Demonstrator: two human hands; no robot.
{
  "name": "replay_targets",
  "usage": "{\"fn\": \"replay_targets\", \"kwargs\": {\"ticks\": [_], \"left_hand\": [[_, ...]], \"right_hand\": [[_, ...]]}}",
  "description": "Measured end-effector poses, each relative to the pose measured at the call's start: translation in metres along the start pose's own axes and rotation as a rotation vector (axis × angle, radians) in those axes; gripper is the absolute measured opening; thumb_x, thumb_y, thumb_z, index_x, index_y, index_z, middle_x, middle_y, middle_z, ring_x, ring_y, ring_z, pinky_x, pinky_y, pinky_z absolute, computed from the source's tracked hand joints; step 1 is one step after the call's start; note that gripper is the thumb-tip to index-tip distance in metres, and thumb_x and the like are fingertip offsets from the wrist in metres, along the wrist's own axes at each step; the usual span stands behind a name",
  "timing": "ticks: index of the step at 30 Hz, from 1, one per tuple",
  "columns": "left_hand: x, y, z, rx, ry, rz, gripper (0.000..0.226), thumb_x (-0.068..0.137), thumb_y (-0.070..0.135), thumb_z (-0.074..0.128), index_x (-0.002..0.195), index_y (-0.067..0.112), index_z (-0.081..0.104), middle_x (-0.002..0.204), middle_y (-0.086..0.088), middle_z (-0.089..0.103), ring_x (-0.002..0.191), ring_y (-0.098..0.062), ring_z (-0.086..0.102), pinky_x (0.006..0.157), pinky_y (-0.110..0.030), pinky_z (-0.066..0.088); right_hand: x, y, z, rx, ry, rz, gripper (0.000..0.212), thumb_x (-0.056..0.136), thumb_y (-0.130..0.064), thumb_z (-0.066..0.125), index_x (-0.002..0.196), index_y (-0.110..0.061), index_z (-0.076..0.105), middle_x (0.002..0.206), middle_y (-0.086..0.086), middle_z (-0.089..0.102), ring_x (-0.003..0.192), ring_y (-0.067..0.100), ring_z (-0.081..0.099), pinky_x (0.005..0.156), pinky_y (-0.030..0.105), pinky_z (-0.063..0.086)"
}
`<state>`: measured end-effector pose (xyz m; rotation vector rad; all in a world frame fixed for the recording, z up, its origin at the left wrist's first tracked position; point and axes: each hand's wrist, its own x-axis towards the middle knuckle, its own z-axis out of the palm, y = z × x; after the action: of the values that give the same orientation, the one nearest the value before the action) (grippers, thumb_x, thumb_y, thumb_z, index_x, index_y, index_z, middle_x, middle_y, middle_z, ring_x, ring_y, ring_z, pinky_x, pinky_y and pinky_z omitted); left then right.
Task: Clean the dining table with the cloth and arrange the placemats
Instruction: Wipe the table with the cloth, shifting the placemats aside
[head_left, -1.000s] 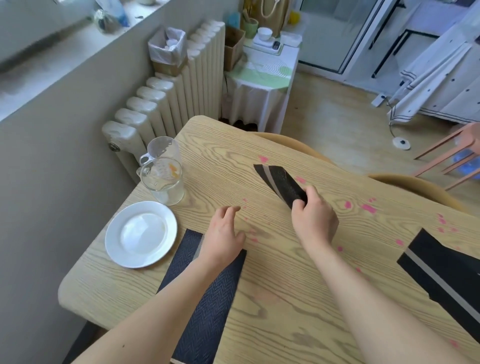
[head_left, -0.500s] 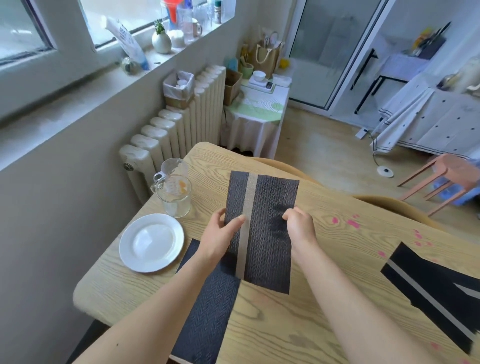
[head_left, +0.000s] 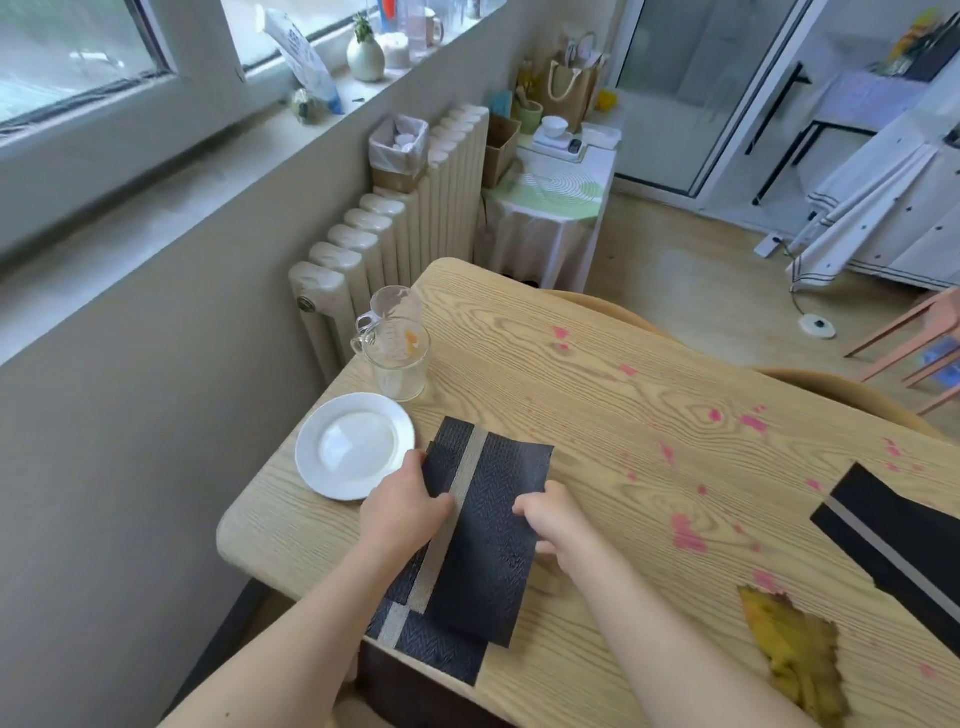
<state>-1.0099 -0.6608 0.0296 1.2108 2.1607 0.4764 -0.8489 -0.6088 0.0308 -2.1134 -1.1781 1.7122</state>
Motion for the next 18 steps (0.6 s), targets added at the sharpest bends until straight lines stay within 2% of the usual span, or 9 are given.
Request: {"fn": "replay_targets", "kwargs": {"ticks": [3, 5, 7, 10, 14, 18], "left_hand": [[-0.005, -0.012, 0.004, 0.083, -0.031, 0.02, 0.057, 0.077, 0.036, 0.059, 0.129, 0.019, 0.043, 0.115, -0.003, 0.063, 0.105, -0.025, 0.06, 0.082, -0.034, 0.048], [-0.009, -0.016, 0.006, 0.167, -0.008, 0.06, 0.055, 0.079, 0.035, 0.057, 0.129, 0.017, 0.043, 0.116, -0.003, 0.059, 0.107, -0.024, 0.056, 0.083, -0.036, 0.048], [-0.01, -0.016, 0.01, 0.294, 0.073, 0.153, 0.058, 0.082, 0.034, 0.054, 0.135, 0.017, 0.038, 0.121, -0.003, 0.05, 0.113, -0.023, 0.047, 0.086, -0.034, 0.045], [-0.008, -0.002, 0.016, 0.345, 0.128, 0.35, 0.064, 0.081, 0.027, 0.056, 0.14, 0.018, 0.034, 0.138, -0.004, 0.04, 0.125, -0.026, 0.039, 0.097, -0.035, 0.037], [-0.012, 0.037, 0.037, 0.34, 0.026, 0.505, 0.056, 0.082, 0.026, 0.056, 0.135, 0.019, 0.039, 0.143, -0.005, 0.036, 0.129, -0.026, 0.035, 0.102, -0.034, 0.033], [-0.029, 0.078, 0.07, 0.351, -0.1, 0.628, 0.056, 0.086, 0.027, 0.054, 0.139, 0.022, 0.035, 0.148, -0.004, 0.028, 0.132, -0.023, 0.031, 0.105, -0.032, 0.029]], "right_hand": [[-0.001, 0.008, 0.004, -0.137, 0.042, -0.037, 0.035, 0.079, -0.01, 0.053, 0.113, -0.005, 0.057, 0.11, 0.013, 0.065, 0.101, 0.029, 0.063, 0.084, 0.041, 0.056], [-0.002, 0.013, 0.003, -0.268, 0.087, -0.062, 0.044, 0.076, -0.014, 0.053, 0.118, -0.004, 0.055, 0.114, 0.013, 0.064, 0.107, 0.029, 0.06, 0.085, 0.037, 0.053], [-0.006, 0.015, -0.005, -0.377, 0.168, -0.101, 0.049, 0.081, -0.015, 0.052, 0.129, -0.01, 0.049, 0.124, 0.01, 0.06, 0.115, 0.029, 0.055, 0.085, 0.028, 0.044], [-0.011, 0.024, -0.026, -0.414, 0.286, -0.18, 0.052, 0.086, -0.014, 0.049, 0.137, -0.019, 0.048, 0.13, 0.003, 0.059, 0.115, 0.023, 0.057, 0.087, 0.027, 0.043], [-0.023, 0.043, -0.061, -0.458, 0.367, -0.246, 0.039, 0.086, -0.014, 0.051, 0.121, -0.026, 0.062, 0.124, -0.004, 0.063, 0.105, 0.017, 0.06, 0.085, 0.025, 0.046], [-0.027, 0.071, -0.107, -0.51, 0.456, -0.234, 0.032, 0.087, -0.014, 0.053, 0.113, -0.028, 0.065, 0.122, -0.005, 0.062, 0.096, 0.019, 0.062, 0.079, 0.028, 0.05]]}}
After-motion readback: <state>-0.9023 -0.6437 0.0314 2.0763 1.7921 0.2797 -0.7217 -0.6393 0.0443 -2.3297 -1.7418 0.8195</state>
